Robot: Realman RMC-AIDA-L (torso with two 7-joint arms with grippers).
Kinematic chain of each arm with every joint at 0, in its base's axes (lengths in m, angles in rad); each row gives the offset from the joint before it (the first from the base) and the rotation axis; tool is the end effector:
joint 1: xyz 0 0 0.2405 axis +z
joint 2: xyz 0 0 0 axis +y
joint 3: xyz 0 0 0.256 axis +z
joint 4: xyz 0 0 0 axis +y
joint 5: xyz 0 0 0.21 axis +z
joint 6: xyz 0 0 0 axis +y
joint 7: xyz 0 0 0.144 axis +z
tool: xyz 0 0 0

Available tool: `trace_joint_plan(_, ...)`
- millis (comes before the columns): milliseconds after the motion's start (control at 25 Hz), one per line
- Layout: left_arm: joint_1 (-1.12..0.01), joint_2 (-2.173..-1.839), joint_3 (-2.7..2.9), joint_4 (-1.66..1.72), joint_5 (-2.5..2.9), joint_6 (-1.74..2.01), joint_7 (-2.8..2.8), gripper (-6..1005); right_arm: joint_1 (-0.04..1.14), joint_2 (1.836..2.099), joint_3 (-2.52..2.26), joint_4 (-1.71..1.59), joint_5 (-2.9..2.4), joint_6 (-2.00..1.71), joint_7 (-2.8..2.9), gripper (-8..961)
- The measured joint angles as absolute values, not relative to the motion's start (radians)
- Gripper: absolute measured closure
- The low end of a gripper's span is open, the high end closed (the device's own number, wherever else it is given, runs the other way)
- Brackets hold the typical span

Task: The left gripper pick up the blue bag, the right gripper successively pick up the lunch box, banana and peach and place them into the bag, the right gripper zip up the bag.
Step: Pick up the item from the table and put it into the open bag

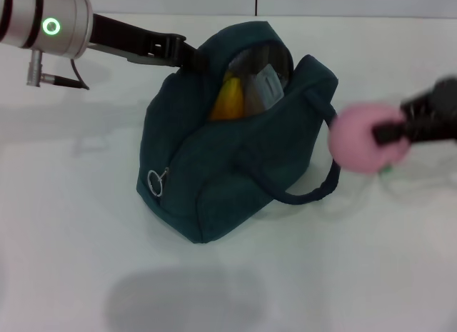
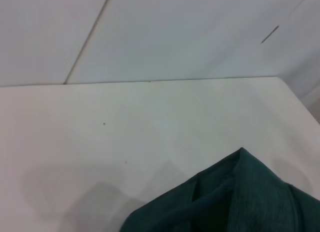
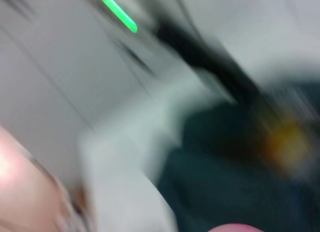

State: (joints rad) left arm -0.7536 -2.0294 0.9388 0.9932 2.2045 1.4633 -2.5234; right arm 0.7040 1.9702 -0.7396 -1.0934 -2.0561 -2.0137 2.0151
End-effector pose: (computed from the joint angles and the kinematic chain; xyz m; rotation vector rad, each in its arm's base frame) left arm -0.1661 0.4071 0.0333 -2.5331 -1.3886 -0.3359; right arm 0.1649 0.3434 0.0927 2.9851 -0.6777 -0.4526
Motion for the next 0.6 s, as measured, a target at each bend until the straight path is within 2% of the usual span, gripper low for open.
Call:
trace_joint_plan(120, -0.757, -2.033, 0.941, 0.993, 2.203, 1.466, -2.526, 923, 0.683, 1.961, -0.733, -1.049, -1.856, -2.018, 1.909, 775)
trace_joint_plan(360, -0.762, -2.037, 0.942, 0.999, 2.203, 1.469, -2.53, 922, 0.679, 2.02, -0.779, -0.961, -1.764, -1.878, 1.649, 797)
trace_joint_plan(600, -0.766, -2.039, 0.942, 0.999, 2.203, 1.47, -2.531, 922, 0.677, 2.022, -1.048, -0.867, -1.645, -1.631, 1.446, 842)
